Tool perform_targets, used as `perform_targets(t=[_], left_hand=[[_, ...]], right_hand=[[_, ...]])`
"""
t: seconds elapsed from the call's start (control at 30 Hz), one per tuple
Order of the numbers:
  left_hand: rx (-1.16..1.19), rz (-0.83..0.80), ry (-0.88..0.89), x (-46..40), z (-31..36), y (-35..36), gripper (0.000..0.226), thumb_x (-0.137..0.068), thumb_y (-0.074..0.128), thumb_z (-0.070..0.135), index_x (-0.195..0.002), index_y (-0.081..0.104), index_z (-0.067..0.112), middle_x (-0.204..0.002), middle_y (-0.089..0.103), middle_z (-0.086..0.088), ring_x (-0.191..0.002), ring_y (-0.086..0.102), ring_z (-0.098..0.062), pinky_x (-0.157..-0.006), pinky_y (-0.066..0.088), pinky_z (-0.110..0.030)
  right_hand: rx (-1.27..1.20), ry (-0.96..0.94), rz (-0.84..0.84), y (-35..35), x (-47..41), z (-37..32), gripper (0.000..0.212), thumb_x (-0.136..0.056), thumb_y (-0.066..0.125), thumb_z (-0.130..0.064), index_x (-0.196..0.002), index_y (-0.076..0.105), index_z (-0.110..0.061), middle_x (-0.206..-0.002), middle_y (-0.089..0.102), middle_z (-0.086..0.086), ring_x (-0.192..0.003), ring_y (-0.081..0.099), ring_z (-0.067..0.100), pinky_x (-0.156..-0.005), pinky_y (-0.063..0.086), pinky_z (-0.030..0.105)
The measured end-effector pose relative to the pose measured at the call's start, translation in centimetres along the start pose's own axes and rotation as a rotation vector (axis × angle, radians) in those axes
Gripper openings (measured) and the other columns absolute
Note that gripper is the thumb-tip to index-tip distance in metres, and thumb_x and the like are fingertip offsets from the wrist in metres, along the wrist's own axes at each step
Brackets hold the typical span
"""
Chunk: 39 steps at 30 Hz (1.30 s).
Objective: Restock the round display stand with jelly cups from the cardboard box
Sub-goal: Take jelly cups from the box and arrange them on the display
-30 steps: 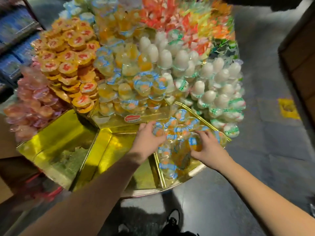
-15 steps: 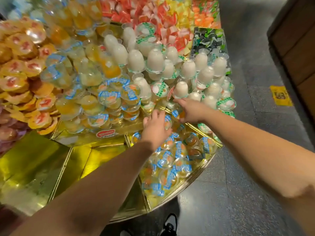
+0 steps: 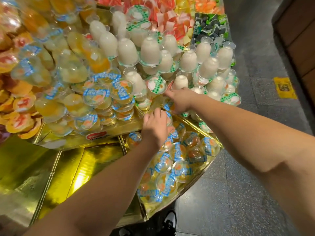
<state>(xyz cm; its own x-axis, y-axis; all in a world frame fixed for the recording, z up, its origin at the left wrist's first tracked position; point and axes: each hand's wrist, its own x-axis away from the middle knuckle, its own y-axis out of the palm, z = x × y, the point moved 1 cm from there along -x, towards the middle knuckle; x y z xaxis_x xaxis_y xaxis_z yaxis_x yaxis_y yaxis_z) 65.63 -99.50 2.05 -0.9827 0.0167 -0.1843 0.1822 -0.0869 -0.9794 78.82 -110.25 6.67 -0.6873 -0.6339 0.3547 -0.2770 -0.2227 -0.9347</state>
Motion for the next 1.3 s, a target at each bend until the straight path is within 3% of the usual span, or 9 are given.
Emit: perform_targets(t=[0.2,0.27,0.53,0.63,0.73,0.87,1.0,1.1,1.3], left_hand=[[-0.067,0.026,0.118,0.3,-1.0,1.5,0.058,-0.061,0.076,0.062,-0.081,0.064,0.008,-0.109,0.069,-0.015,-0.108,0.066,-0.030,-0.092,0.033,-0.040],[-0.073,0.077,0.130,0.8,-1.3,1.7,0.055,-0.068,0.069,0.060,-0.083,0.064,0.008,-0.112,0.067,-0.018,-0.105,0.064,-0.034,-0.091,0.034,-0.041],[0.166,0.194,0.045,3.7,-1.5,2.4,0.036,-0.081,0.052,0.028,-0.108,0.068,0.011,-0.114,0.062,-0.014,-0.095,0.052,-0.027,-0.075,0.049,-0.037],[0.428,0.138,-0.134,4.3,-1.1,1.4,0.022,-0.084,0.070,0.013,-0.103,0.062,0.003,-0.104,0.058,-0.017,-0.086,0.057,-0.035,-0.072,0.049,-0.041],[0.771,-0.112,-0.638,4.4,-0.6,-0.1,0.022,-0.098,0.058,0.029,-0.102,0.053,0.008,-0.096,0.059,-0.010,-0.082,0.058,-0.030,-0.068,0.037,-0.031],[1.104,-0.361,-1.014,3.2,-0.8,0.9,0.041,-0.100,0.048,0.047,-0.109,0.056,0.008,-0.093,0.069,-0.007,-0.067,0.064,-0.026,-0.062,0.045,-0.032],[1.405,-0.418,-1.101,2.5,-0.5,1.4,0.043,-0.104,0.046,0.040,-0.124,0.057,0.004,-0.085,0.069,-0.002,-0.049,0.055,-0.014,-0.041,0.038,-0.020],[1.432,-0.383,-1.103,2.1,-0.1,1.5,0.041,-0.105,0.045,0.038,-0.127,0.057,0.005,-0.087,0.068,-0.002,-0.061,0.060,-0.016,-0.051,0.041,-0.023],[1.442,-0.289,-1.124,2.2,0.6,1.6,0.044,-0.104,0.048,0.038,-0.125,0.057,0.001,-0.085,0.067,-0.001,-0.063,0.060,-0.017,-0.051,0.042,-0.024]], right_hand=[[-0.057,0.006,-0.001,1.0,-0.6,-0.8,0.069,-0.081,0.076,-0.039,-0.134,0.039,-0.015,-0.130,0.057,0.007,-0.114,0.055,0.030,-0.092,0.043,0.035],[-0.053,0.001,0.009,0.9,-0.5,-1.0,0.064,-0.081,0.076,-0.037,-0.131,0.044,-0.012,-0.128,0.055,0.006,-0.118,0.054,0.029,-0.086,0.039,0.032],[-0.086,0.046,0.103,2.5,1.9,-1.5,0.065,-0.084,0.073,-0.031,-0.138,0.046,-0.009,-0.145,0.040,0.013,-0.133,0.037,0.030,-0.106,0.033,0.037],[-0.219,0.129,0.228,3.5,3.2,-2.3,0.055,-0.087,0.066,-0.016,-0.138,0.048,-0.007,-0.146,0.040,0.016,-0.134,0.037,0.034,-0.107,0.031,0.038],[-0.534,0.345,0.490,5.0,5.1,-3.4,0.029,-0.089,0.060,-0.012,-0.117,0.057,-0.005,-0.117,0.055,0.014,-0.107,0.051,0.031,-0.087,0.040,0.037],[-1.204,0.742,0.396,7.1,5.3,-4.4,0.022,-0.095,0.057,-0.034,-0.097,0.052,-0.013,-0.095,0.061,0.007,-0.088,0.057,0.028,-0.073,0.042,0.033],[-1.384,0.805,0.222,7.9,3.1,-3.9,0.062,-0.095,0.047,-0.060,-0.105,0.067,-0.002,-0.104,0.067,0.014,-0.096,0.063,0.029,-0.096,0.051,0.045],[-1.357,0.766,0.173,7.7,1.8,-3.6,0.061,-0.097,0.047,-0.054,-0.119,0.066,0.000,-0.111,0.068,0.015,-0.096,0.062,0.027,-0.099,0.050,0.043],[-1.220,0.778,0.162,6.9,1.5,-3.2,0.058,-0.096,0.049,-0.057,-0.111,0.068,-0.004,-0.110,0.070,0.013,-0.104,0.064,0.033,-0.096,0.051,0.043]])
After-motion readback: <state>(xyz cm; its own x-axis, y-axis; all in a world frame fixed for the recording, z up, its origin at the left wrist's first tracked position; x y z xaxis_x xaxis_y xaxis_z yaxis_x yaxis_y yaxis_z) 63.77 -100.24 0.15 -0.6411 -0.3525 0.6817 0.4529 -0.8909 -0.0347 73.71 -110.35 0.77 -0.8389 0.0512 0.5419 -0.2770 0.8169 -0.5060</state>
